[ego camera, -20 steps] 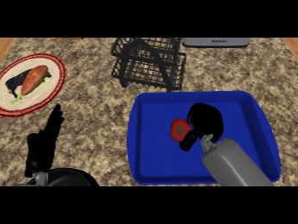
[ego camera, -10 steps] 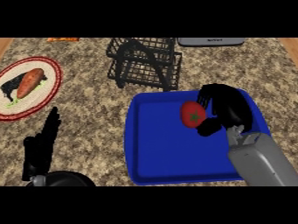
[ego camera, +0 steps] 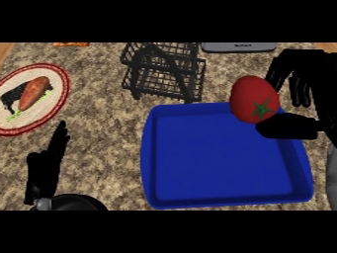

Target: Pick the tomato from the tray and place it in the tiered basket

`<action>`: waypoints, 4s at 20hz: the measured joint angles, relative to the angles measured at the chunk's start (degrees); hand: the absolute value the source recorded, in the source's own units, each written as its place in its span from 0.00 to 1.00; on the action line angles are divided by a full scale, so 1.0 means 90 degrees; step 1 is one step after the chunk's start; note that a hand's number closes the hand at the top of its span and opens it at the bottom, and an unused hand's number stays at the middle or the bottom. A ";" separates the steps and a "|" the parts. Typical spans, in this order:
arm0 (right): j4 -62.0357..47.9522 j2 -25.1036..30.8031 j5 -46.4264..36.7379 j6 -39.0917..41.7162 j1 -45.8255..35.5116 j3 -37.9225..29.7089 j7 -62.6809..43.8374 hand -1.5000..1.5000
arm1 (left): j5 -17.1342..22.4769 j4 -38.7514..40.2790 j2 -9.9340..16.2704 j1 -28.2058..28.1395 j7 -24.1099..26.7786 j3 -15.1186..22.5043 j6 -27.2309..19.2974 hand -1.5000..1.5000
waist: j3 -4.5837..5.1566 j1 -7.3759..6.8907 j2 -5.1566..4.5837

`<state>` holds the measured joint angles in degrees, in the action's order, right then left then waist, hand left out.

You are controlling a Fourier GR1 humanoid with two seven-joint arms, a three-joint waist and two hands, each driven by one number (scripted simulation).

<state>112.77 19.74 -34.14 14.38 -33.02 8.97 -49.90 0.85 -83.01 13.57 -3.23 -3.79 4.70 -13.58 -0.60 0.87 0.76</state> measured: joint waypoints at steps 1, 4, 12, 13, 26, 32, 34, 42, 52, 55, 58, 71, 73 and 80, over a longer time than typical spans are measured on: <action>0.0117 0.0021 0.0045 0.0127 -0.0183 -0.0072 -0.0149 1.00 | -0.0016 0.0026 -0.0008 0.0033 -0.0014 -0.0008 0.0012 0.50 | 0.0005 -0.0019 -0.0009; 0.0187 0.0054 0.0144 0.0376 -0.0716 -0.0252 -0.0396 1.00 | -0.0090 0.0086 -0.0067 0.0096 0.0045 -0.0006 0.0043 0.50 | 0.0001 -0.0074 -0.0022; -0.0976 -0.0063 0.0074 0.0487 -0.2190 -0.0582 -0.0519 1.00 | -0.0153 0.0103 -0.0187 0.0179 0.0085 -0.0057 0.0141 0.50 | 0.0001 -0.0178 -0.0048; -0.1170 -0.0165 -0.0014 0.0454 -0.2371 -0.0521 -0.0552 1.00 | -0.0159 0.0148 -0.0203 0.0215 0.0117 -0.0073 0.0152 0.50 | 0.0000 -0.0185 -0.0052; -0.4259 -0.0731 -0.0553 -0.0367 -0.3633 -0.0636 0.0486 1.00 | -0.0406 0.0002 -0.0336 0.0145 0.0129 -0.0072 0.0217 0.50 | -0.0004 -0.0279 -0.0093; -0.5552 -0.1038 -0.0858 -0.0830 -0.3924 -0.0520 0.1058 1.00 | -0.0378 0.0015 -0.0391 0.0203 0.0018 -0.0135 0.0316 0.50 | 0.0001 -0.0290 -0.0105; -0.5972 -0.1170 -0.1014 -0.1026 -0.4048 -0.0480 0.1126 1.00 | -0.0424 -0.0007 -0.0408 0.0181 0.0044 -0.0130 0.0320 0.50 | 0.0000 -0.0293 -0.0104; -0.7470 -0.1521 -0.1074 -0.2067 -0.4206 -0.0875 0.1792 1.00 | -0.0521 0.0027 -0.0495 0.0219 0.0093 -0.0169 0.0364 0.50 | -0.0021 -0.0328 -0.0121; -0.8169 -0.2030 0.0327 -0.3269 -0.4135 -0.1989 0.2726 0.00 | -0.0541 0.0133 -0.0563 0.0332 0.0078 -0.0234 0.0476 0.50 | -0.0034 -0.0357 -0.0151; -0.8309 -0.2067 0.0610 -0.3519 -0.4166 -0.2319 0.3180 0.00 | -0.0582 0.0092 -0.0567 0.0340 0.0006 -0.0235 0.0484 0.50 | -0.0031 -0.0344 -0.0191; -0.8306 -0.1983 0.0683 -0.3895 -0.4182 -0.2527 0.3566 0.00 | -0.0549 0.0013 -0.0574 0.0262 0.0063 -0.0262 0.0530 0.50 | -0.0026 -0.0321 -0.0210; -0.6671 -0.0367 0.1201 -0.4171 -0.3317 -0.3465 0.2837 0.00 | -0.0555 -0.0066 -0.0628 -0.0064 -0.0003 -0.0520 0.0448 0.50 | -0.0009 0.0092 0.0014; -0.6217 -0.0056 0.1447 -0.3788 -0.2889 -0.3620 0.2784 0.00 | -0.0580 -0.0127 -0.0634 -0.0161 0.0055 -0.0530 0.0444 0.50 | -0.0011 0.0146 0.0035; -0.4958 0.1174 0.2647 -0.2036 -0.1376 -0.4468 0.2669 0.00 | -0.0537 -0.0204 -0.0672 -0.0295 0.0169 -0.0618 0.0492 0.50 | -0.0016 0.0225 0.0046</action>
<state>68.15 30.31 -10.32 -3.94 -45.40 -31.24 -25.88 -3.98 -84.84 7.52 -5.89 -2.27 -0.87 -9.15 -0.74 2.89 1.17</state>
